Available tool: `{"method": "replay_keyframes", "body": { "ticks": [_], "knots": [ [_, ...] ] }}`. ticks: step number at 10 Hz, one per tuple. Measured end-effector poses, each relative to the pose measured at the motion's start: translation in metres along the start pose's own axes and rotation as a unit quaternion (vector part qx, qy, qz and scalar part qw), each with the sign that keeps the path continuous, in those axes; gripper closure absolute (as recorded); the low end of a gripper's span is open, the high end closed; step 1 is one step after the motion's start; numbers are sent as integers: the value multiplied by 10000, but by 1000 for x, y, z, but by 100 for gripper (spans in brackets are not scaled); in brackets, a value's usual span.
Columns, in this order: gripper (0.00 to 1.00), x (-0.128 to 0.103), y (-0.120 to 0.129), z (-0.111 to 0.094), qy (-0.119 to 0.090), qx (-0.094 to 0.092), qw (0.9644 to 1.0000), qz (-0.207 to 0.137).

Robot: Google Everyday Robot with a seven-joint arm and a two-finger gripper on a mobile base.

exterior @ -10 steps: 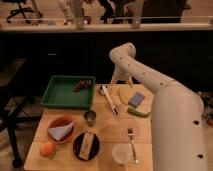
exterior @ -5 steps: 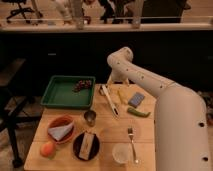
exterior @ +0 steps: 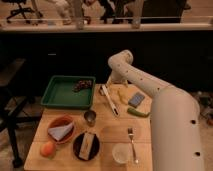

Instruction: Place banana in paper cup

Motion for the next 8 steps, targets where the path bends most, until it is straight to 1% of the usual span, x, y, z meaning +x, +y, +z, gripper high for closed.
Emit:
{"method": "replay_keyframes", "body": {
  "ticks": [2, 4, 7, 8],
  "knots": [
    [20, -5, 12, 21, -123, -83, 9999, 43],
    [20, -6, 23, 30, -219, -157, 9996, 89],
    [20, 0, 31, 35, -320, -195, 9992, 116],
    [20, 3, 28, 38, -349, -166, 9992, 110]
  ]
}}
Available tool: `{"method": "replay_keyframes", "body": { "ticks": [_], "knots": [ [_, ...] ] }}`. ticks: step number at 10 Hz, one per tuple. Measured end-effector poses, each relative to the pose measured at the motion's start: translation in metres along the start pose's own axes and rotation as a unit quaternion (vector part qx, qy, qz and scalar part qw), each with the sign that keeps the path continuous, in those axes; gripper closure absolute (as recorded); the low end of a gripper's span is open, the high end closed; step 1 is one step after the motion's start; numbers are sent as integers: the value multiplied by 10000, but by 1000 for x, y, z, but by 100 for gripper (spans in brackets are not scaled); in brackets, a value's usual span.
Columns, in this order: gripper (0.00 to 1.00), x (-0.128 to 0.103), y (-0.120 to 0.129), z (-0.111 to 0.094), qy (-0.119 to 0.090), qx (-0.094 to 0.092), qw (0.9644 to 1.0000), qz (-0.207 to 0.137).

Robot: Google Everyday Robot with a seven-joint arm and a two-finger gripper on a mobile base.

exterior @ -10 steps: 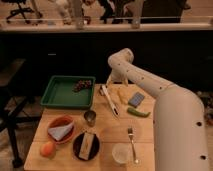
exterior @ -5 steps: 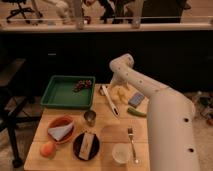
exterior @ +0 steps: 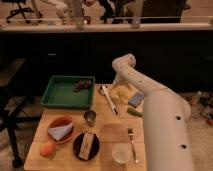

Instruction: Place banana in paper cup

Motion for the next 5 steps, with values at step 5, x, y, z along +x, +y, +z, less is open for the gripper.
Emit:
{"method": "replay_keyframes", "body": {
  "ticks": [5],
  "knots": [
    [20, 2, 3, 18, -238, -35, 9997, 88]
  ]
}}
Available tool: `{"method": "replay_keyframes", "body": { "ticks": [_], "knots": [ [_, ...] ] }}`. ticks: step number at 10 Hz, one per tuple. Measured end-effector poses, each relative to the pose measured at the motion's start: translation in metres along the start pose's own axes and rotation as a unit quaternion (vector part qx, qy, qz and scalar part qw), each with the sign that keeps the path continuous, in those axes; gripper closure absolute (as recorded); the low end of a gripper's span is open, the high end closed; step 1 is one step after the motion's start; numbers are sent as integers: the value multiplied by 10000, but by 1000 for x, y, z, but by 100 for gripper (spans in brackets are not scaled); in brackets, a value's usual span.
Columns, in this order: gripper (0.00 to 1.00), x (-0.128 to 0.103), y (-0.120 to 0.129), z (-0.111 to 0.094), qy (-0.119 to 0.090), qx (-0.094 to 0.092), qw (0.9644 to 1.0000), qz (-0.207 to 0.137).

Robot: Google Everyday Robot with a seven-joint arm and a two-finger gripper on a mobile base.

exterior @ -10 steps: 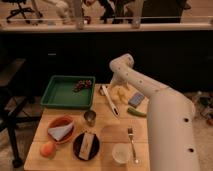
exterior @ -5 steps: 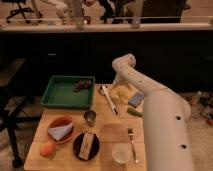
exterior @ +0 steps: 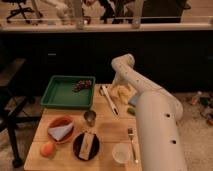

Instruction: Place banana in paper cup

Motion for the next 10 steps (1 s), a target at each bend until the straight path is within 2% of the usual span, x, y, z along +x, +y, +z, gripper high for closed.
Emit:
{"method": "replay_keyframes", "body": {
  "ticks": [3, 5, 6, 7, 10],
  "knots": [
    [20, -8, 6, 14, -189, -40, 9998, 63],
    [20, -11, 14, 21, -269, -143, 9995, 84],
    [24, -11, 14, 23, -286, -161, 9994, 90],
    [30, -11, 15, 23, -305, -182, 9993, 107],
    [61, -10, 13, 23, -369, -180, 9991, 101]
  ]
}}
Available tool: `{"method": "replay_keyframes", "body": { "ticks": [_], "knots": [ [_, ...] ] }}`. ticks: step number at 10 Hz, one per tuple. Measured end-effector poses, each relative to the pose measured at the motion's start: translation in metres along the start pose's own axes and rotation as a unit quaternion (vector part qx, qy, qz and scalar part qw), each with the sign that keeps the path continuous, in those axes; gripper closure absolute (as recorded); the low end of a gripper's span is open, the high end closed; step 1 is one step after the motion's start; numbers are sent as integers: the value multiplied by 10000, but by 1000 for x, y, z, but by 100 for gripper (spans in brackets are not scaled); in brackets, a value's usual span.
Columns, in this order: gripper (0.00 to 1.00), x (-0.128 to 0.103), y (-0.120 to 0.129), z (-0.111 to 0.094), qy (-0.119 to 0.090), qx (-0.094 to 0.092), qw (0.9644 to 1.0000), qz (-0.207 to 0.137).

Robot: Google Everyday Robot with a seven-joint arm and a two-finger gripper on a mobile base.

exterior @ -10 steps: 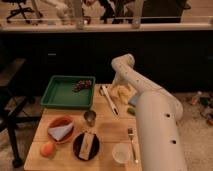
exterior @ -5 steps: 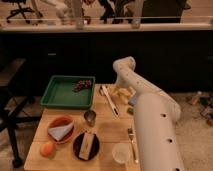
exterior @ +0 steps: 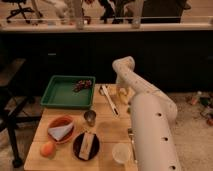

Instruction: Place banana in paper cup

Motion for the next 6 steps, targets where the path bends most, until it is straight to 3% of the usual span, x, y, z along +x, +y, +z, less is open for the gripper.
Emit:
{"method": "replay_keyframes", "body": {
  "ticks": [4, 6],
  "knots": [
    [99, -1, 3, -1, -37, 16, 10000, -2],
    [100, -1, 3, -3, -25, 18, 10000, -8]
  ]
}}
